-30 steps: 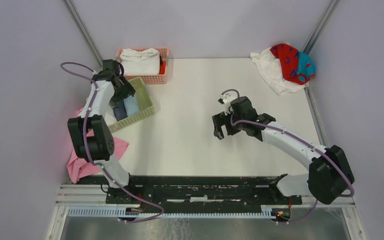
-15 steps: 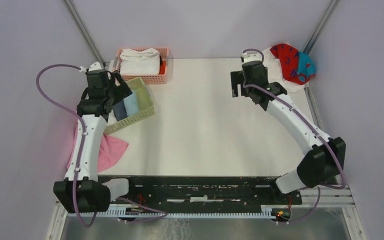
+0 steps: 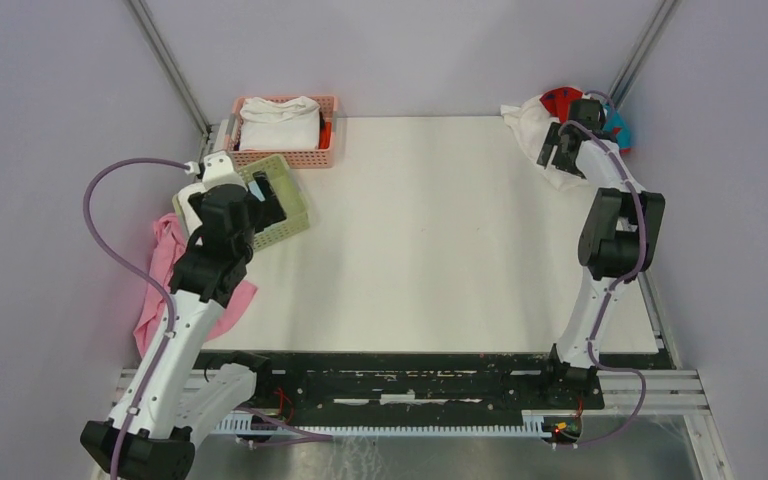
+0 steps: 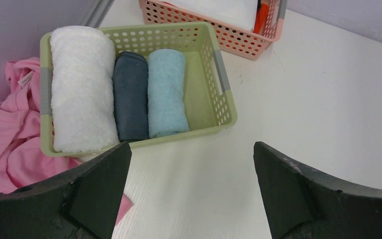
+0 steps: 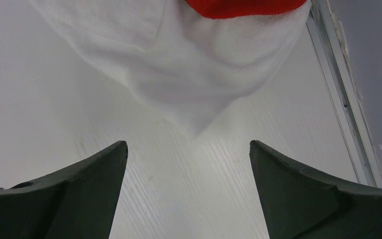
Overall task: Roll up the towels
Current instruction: Pick up the towel at the center of the board.
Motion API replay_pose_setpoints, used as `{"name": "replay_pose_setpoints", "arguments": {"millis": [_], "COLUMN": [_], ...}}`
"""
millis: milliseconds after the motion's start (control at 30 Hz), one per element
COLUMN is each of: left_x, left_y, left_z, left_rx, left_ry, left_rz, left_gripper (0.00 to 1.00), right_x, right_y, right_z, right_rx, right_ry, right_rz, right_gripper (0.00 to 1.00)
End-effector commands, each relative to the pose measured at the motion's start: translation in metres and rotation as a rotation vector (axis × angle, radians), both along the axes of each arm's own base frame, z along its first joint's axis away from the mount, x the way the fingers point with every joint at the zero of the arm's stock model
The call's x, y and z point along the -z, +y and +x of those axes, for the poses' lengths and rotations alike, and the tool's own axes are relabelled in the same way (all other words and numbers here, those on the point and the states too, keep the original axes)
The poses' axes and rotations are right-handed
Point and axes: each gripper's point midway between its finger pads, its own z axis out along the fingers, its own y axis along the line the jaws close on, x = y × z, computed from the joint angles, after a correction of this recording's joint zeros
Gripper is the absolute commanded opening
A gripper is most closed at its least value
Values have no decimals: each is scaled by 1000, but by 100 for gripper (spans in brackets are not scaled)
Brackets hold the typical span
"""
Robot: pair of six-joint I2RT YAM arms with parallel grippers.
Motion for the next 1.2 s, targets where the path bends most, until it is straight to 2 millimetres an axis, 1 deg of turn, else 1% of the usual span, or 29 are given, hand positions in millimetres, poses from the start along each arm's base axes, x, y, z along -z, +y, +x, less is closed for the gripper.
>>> {"name": "replay_pose_setpoints", "arguments": {"millis": [0, 33, 100, 200, 300, 333, 400, 467, 500, 533, 567, 600, 633, 700, 733, 767, 800, 833, 867, 900, 933, 1000, 1033, 1067, 1133, 1167], "left_x": [-4, -4, 1, 8, 12, 12, 14, 14, 15, 15, 15, 15, 15, 14, 14, 13, 13, 13, 12, 11, 11, 9, 9, 7, 6, 5], "left_y": [10, 7, 6, 6, 7, 7, 6, 6, 5, 6, 6, 6, 5, 5, 5, 5, 4, 5, 5, 4, 4, 2, 1, -1, -8, -11], "left_z": [8, 9, 11, 13, 14, 15, 15, 16, 15, 16, 15, 15, 15, 15, 14, 14, 14, 14, 13, 13, 13, 12, 12, 12, 12, 12], "left_rx": [-34, -21, -15, -17, -20, -17, -14, -13, -11, -13, -12, -12, -11, -6, -7, -7, -5, -4, -4, -3, -1, 10, 19, 29, 65, 82], "left_ry": [-78, -79, -65, -39, -28, -27, -22, -21, -19, -21, -19, -21, -22, -26, -28, -32, -33, -35, -37, -40, -42, -49, -52, -59, -64, -68], "left_rz": [54, 51, 56, 68, 74, 74, 75, 73, 73, 72, 73, 72, 72, 69, 68, 67, 66, 65, 64, 63, 62, 56, 51, 44, 29, 20], "left_gripper": [99, 99, 99, 100, 100, 100, 100, 100, 100, 100, 100, 100, 100, 100, 100, 100, 99, 99, 99, 99, 99, 99, 99, 99, 99, 99], "right_x": [5, 12, 31, 55, 69, 74, 78, 75, 69, 58, 42, 20, -5, -68, -110, -147, -190, -219, -253, -283, -323, -376, -392, -402, -411, -411], "right_y": [-9, -14, -20, -23, -21, -18, -12, -6, -4, -1, 0, 2, 4, 5, 4, 4, 6, 8, 13, 18, 27, 42, 52, 61, 85, 100], "right_z": [41, 47, 52, 59, 64, 66, 69, 73, 76, 80, 85, 92, 99, 111, 117, 118, 116, 116, 110, 105, 91, 71, 60, 50, 31, 21], "right_rx": [19, 30, 41, 36, 7, -8, -33, -61, -73, -89, -102, -123, -144, -177, -195, -211, -233, -254, -279, -312, -348, -415, -450, -481, -559, -611], "right_ry": [-68, -61, -37, -12, 6, 12, 20, 12, -1, -23, -51, -93, -142, -270, -358, -432, -519, -587, -665, -742, -837, -999, -1038, -1056, -1051, -1038], "right_rz": [79, 89, 108, 131, 146, 163, 190, 215, 225, 234, 235, 238, 236, 207, 181, 158, 134, 118, 108, 101, 90, 87, 101, 117, 159, 184], "right_gripper": [99, 99, 98, 95, 89, 84, 71, 53, 40, 24, 16, 6, 1, 0, 1, 1, 1, 1, 1, 1, 0, 0, 0, 1, 1, 0]}}
